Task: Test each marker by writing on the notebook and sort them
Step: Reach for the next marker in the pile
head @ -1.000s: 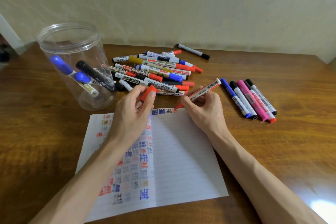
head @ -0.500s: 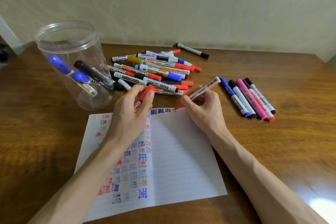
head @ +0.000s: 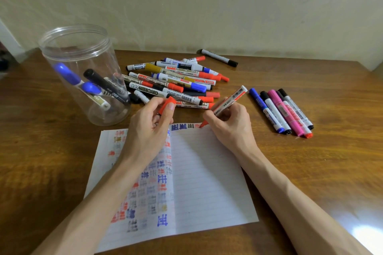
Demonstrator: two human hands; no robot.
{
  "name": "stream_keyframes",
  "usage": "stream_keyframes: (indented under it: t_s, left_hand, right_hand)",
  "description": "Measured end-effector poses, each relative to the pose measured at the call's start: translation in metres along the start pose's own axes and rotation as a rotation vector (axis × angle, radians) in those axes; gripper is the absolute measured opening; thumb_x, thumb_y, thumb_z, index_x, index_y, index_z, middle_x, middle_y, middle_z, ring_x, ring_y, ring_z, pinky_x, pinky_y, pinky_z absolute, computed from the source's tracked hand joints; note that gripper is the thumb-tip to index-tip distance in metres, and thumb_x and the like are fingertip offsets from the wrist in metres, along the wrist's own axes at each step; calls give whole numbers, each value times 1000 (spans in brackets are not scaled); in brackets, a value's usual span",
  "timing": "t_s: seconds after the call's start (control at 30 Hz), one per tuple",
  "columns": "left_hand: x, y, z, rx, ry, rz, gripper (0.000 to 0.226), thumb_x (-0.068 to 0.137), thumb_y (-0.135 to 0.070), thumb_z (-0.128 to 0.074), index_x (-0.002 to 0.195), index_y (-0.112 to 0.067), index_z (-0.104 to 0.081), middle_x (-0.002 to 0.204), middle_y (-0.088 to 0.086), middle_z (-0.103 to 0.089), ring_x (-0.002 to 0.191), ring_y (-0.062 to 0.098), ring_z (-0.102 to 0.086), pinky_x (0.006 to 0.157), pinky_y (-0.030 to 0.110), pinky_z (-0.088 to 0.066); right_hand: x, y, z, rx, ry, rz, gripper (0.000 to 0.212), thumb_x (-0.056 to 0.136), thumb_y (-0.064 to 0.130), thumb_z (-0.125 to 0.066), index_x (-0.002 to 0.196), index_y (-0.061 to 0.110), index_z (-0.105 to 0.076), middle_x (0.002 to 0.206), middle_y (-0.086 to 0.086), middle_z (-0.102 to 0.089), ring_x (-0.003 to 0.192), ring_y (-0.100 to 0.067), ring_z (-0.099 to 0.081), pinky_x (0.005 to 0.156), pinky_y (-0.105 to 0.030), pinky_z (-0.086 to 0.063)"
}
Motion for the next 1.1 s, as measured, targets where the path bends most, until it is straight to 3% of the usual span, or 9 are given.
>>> stream_keyframes:
  t_s: [0.17,0.3,0.47,0.67,0.9,1.1]
  left_hand:
    - [0,-2,0,47,22,-47,28,104,-44,-53,115,-24,-69,88,-8,-72,87,8,-68,65,26,-56]
    - [-1,-6,-5,93,73,-99,35,104,-34,-54,137,-24,-62,114,-12,-69,107,-3,-63,79,4,-47]
    - [-1,-8,-9,96,112,-118,38,100,-25,-62,138,-28,-62,117,-16,-69,111,-8,-60,83,1,-45]
    - [-2,-7,-7,11,90,-74,25,94,-16,-73,117,-26,-68,106,-15,-73,91,-3,-70,74,8,-53]
    - [-1,-7,-9,16,108,-88,23,93,-17,-73,115,-21,-70,103,-15,-74,97,-1,-70,77,10,-53]
    - [-3,-10,-12,-10,139,-93,23,93,-15,-73,115,-21,-69,101,-16,-75,97,0,-70,79,15,-56]
  right_hand:
    - [3,-9,6,188,-46,-86,13,92,26,-75,90,14,-73,83,1,-77,72,-4,-70,64,-18,-52]
    - [1,-11,13,340,-80,-154,25,91,40,-79,95,16,-77,75,6,-73,65,-3,-62,61,-22,-48]
    - [-2,-1,11,491,32,-162,14,92,26,-80,100,14,-76,67,7,-67,59,-5,-52,55,-23,-41]
    - [-4,4,6,548,107,-148,3,96,16,-74,94,14,-74,70,-3,-60,60,-11,-48,53,-22,-40]
    - [-4,4,-1,594,132,-141,8,100,14,-67,94,10,-72,61,-1,-55,53,-9,-43,56,-28,-37]
    - [-6,10,-11,591,253,-69,3,97,16,-72,96,14,-71,75,-11,-64,58,-17,-53,53,-27,-39]
Point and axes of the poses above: each hand's wrist, its own x-axis towards the middle knuckle, its own z-axis out of the back of the hand, y = z × x, the point moved 9 cm from there along x, towards the middle knuckle
